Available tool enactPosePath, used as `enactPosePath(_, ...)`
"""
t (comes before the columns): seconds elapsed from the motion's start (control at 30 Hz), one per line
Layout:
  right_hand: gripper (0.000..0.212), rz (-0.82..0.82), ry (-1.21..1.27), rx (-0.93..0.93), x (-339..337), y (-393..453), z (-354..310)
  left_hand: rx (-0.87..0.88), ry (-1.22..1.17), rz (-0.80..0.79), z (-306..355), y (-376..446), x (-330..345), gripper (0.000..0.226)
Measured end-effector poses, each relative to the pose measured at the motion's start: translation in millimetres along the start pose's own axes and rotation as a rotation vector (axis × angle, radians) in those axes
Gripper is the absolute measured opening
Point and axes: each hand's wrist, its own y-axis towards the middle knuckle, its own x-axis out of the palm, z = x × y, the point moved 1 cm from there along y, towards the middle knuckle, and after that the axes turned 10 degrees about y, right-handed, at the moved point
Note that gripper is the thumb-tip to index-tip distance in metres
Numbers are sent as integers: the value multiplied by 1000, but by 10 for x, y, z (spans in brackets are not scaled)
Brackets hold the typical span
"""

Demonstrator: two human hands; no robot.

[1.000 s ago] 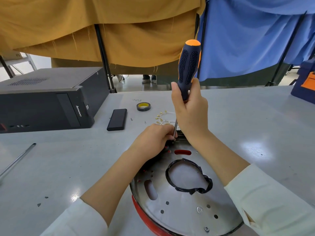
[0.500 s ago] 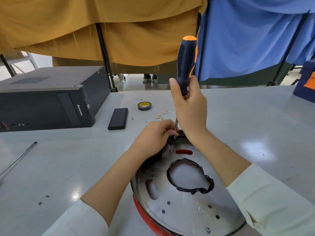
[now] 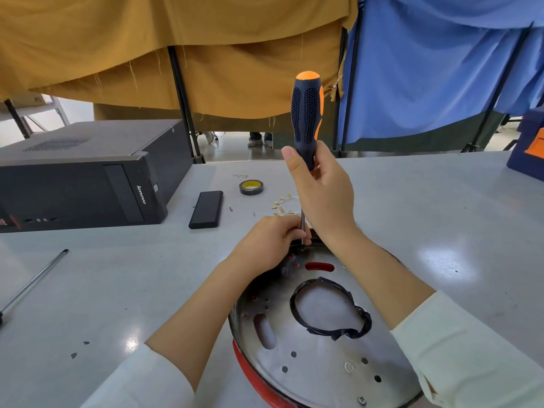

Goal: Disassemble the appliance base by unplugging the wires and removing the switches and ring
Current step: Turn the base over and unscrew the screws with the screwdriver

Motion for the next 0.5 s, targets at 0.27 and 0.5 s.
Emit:
enactPosePath(0.27,19,149,533,138,-59,2,-40,-7,4,-17,12,32,12,28)
enactPosePath(0.5,13,70,542,146,-42,29,-35,-11,-34,-9,-22,27,27,25)
